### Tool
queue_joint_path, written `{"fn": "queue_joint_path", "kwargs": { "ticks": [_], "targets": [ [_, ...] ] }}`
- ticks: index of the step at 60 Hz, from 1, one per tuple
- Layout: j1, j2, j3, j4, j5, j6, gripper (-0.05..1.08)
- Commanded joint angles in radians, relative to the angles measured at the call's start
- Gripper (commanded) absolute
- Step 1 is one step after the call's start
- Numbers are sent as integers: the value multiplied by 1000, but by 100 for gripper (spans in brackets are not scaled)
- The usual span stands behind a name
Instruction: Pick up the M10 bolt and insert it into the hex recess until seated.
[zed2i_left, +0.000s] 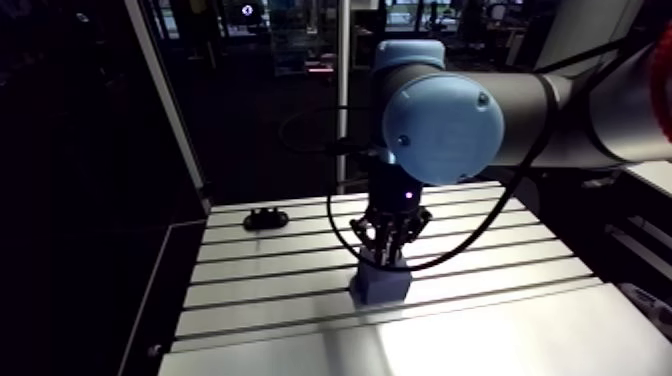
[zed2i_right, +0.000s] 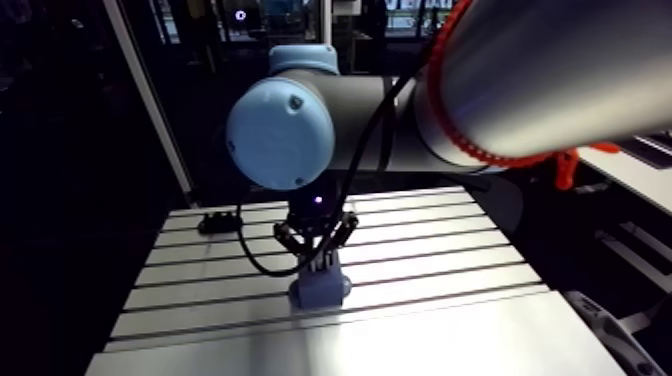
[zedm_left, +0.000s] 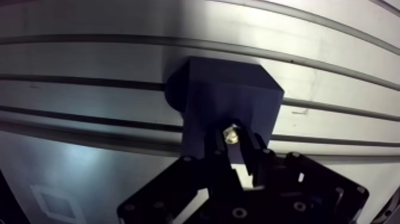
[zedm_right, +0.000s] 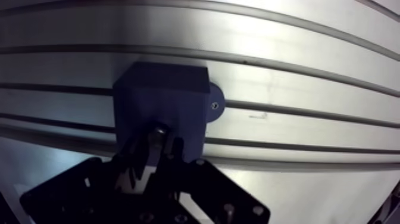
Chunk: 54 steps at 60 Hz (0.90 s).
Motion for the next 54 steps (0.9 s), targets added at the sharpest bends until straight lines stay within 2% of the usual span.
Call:
{"fn": "queue_joint_path", "kwargs": {
  "ticks": [1, 29, 54],
  "targets": [
    [1, 0, -4, 1, 0, -34, 74],
    [4, 0, -1, 12, 5, -132, 74],
    [2, 0, 0, 15, 2, -198, 74]
  ]
}}
